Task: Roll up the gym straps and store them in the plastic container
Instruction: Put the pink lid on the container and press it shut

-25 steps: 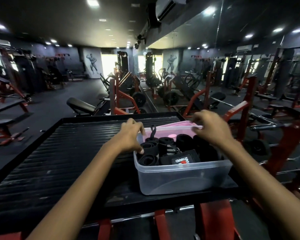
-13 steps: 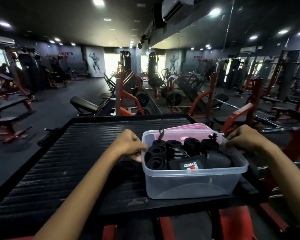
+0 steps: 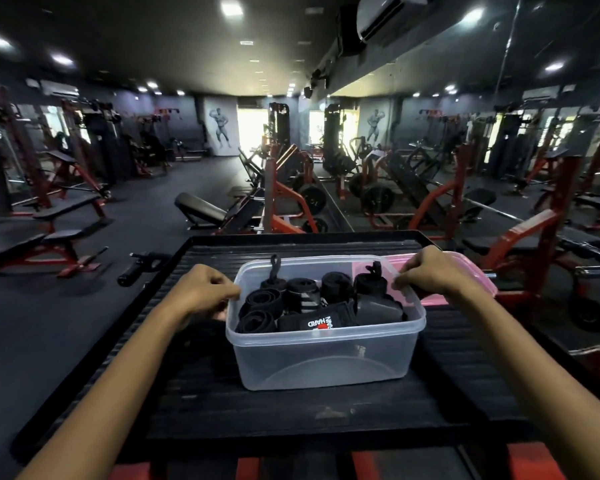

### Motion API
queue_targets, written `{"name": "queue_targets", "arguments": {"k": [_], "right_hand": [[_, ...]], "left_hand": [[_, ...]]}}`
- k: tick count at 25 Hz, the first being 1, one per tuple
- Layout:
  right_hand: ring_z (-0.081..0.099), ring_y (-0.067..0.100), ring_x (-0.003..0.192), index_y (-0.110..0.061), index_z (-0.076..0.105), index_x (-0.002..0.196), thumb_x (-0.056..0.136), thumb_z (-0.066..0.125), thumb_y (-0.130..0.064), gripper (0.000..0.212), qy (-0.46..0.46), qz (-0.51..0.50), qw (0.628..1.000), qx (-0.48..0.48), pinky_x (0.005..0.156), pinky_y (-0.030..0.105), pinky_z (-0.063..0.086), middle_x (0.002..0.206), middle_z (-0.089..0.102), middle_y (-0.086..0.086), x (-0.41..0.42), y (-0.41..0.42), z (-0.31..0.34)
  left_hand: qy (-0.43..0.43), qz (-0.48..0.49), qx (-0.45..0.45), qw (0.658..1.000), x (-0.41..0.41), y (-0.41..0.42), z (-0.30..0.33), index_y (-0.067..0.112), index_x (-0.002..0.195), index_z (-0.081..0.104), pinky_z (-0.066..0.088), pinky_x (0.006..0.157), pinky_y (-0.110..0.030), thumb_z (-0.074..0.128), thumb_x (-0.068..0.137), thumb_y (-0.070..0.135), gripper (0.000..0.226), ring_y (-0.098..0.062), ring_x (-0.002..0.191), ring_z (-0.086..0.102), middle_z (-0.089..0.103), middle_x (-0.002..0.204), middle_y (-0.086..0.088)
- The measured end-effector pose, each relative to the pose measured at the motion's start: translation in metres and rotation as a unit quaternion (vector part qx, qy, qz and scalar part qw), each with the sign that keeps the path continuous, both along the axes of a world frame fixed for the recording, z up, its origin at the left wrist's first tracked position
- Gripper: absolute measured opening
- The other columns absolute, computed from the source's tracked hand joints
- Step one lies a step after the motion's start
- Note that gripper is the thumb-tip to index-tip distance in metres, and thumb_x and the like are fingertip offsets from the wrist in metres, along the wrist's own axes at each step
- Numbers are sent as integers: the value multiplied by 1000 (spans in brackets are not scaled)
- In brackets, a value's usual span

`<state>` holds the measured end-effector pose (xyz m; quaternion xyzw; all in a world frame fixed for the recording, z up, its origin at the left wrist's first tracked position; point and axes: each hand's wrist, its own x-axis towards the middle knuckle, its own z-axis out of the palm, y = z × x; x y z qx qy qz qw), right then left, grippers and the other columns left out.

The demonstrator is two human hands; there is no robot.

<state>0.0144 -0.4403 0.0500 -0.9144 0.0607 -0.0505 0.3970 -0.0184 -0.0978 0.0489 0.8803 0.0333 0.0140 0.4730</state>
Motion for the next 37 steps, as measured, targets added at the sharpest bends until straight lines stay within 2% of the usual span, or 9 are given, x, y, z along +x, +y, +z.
{"name": "queue_targets", "arguments": {"k": [4, 9, 11, 15, 21, 24, 32, 35, 37], "right_hand": [[58, 18, 50, 12, 67, 84, 85, 70, -11, 24, -12, -17, 996, 92, 44, 23, 53, 64, 62, 15, 6, -33, -2], [63, 41, 100, 1, 68, 96, 80, 69, -16, 23, -50, -255, 954, -147, 85, 43, 54, 104, 66, 29, 30, -111, -24], [58, 44, 108, 5, 63, 107, 82, 67, -21, 37, -4, -276, 947, -161, 89, 44, 50, 114, 60, 32, 35, -130, -38], [60, 46, 102, 9, 62, 105, 79, 69, -13, 35, -2, -280, 952, -122, 85, 44, 50, 111, 59, 34, 43, -137, -53], [62, 45, 99, 8, 66, 96, 73, 73, -5, 28, -25, -266, 958, -104, 83, 43, 51, 104, 62, 34, 51, -132, -49], [64, 45, 92, 4, 73, 87, 72, 70, -2, 16, -87, -252, 959, -96, 82, 43, 51, 91, 67, 33, 57, -110, -36], [64, 42, 91, 0, 71, 88, 82, 60, -7, 15, -272, -199, 940, -54, 81, 42, 49, 92, 70, 26, 73, -34, -7], [64, 38, 87, 3, 68, 88, 84, 59, -6, 13, -336, -173, 924, -57, 77, 39, 47, 91, 70, 23, 76, -10, -4], [63, 36, 83, 3, 67, 86, 85, 60, -5, 12, -372, -157, 914, -40, 74, 37, 45, 89, 69, 22, 79, 1, -4]], "left_hand": [[14, -18, -35, 999, 6, 2, 6, -6, 79, 67, 45, 42, -19, 68, 87, 11, 19, -8, 38, 50, 51, 49, -3], [-108, -36, 83, 990, 30, -16, 23, 12, 98, 71, 48, 78, -29, 73, 83, 28, 23, -15, 88, 64, 69, 94, -1], [-130, -41, 119, 983, 38, -32, 27, 13, 100, 71, 43, 77, -23, 73, 83, 29, 23, -14, 93, 63, 69, 97, 0], [-119, -49, 76, 989, 61, -50, 22, 14, 89, 74, 45, 67, -19, 73, 82, 28, 16, -13, 88, 65, 73, 89, 0], [-112, -31, -4, 993, 74, -43, 4, 18, 76, 71, 50, 79, -28, 70, 85, 14, 10, -14, 87, 65, 71, 86, 1], [-122, -1, -70, 990, 75, -39, 4, 8, 87, 70, 52, 71, -23, 68, 86, 7, 3, -14, 80, 64, 70, 92, -9], [-116, 29, -82, 989, 89, -32, 3, 0, 122, 61, 46, 104, -44, 66, 89, 16, 37, -27, 112, 61, 65, 118, -14], [-84, 31, -49, 995, 96, -32, 2, 15, 82, 62, 45, 101, -42, 61, 92, 18, 11, -21, 101, 57, 61, 87, 0], [-68, 21, -52, 996, 104, -30, -2, 17, 68, 50, 46, 91, -39, 58, 92, 16, 26, -20, 90, 55, 54, 74, -2]]}}
